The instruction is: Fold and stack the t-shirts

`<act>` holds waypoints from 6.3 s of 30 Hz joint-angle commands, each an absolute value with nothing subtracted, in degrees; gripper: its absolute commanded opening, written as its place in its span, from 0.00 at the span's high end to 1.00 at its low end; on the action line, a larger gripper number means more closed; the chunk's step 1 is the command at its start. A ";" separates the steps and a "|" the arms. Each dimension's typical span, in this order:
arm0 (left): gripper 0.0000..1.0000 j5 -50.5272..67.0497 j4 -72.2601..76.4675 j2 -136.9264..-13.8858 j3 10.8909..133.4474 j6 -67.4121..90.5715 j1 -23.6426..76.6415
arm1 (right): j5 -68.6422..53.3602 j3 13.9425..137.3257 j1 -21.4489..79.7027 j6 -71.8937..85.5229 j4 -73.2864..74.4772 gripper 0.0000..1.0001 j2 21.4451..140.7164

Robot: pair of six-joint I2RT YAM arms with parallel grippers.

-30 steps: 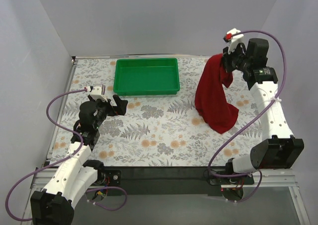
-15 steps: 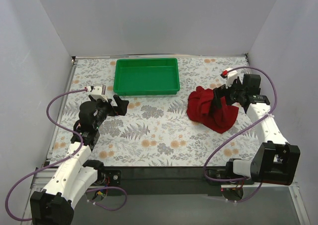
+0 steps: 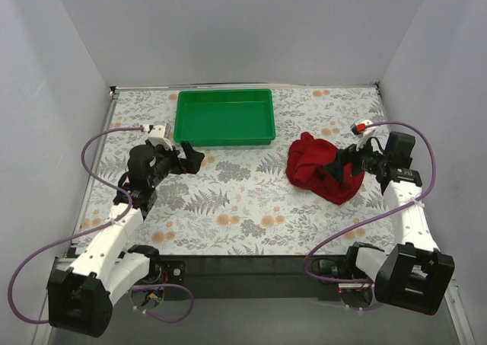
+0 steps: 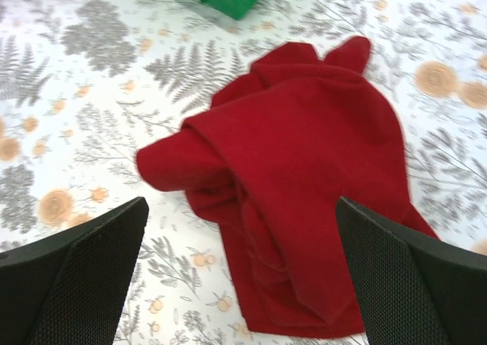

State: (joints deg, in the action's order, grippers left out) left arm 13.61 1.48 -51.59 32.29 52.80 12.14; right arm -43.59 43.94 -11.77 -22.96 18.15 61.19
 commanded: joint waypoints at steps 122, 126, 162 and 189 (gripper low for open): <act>0.02 25.74 -2.11 -49.52 38.95 55.37 1.84 | -54.41 44.99 -11.95 -32.43 23.99 0.02 61.87; 0.02 28.56 -2.37 -46.24 34.72 55.99 3.42 | -50.37 48.77 -11.95 -34.45 28.56 0.02 63.98; 0.02 37.17 -0.35 -44.30 30.67 58.36 4.75 | -29.97 62.13 -1.85 -32.52 31.73 0.82 84.64; 0.02 38.51 13.90 -61.52 35.15 63.73 23.10 | -46.68 119.54 8.88 -33.30 42.63 0.99 73.92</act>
State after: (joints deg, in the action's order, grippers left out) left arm 42.76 12.93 -59.40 30.92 66.57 18.85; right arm -50.74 121.27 9.04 -33.56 43.97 74.41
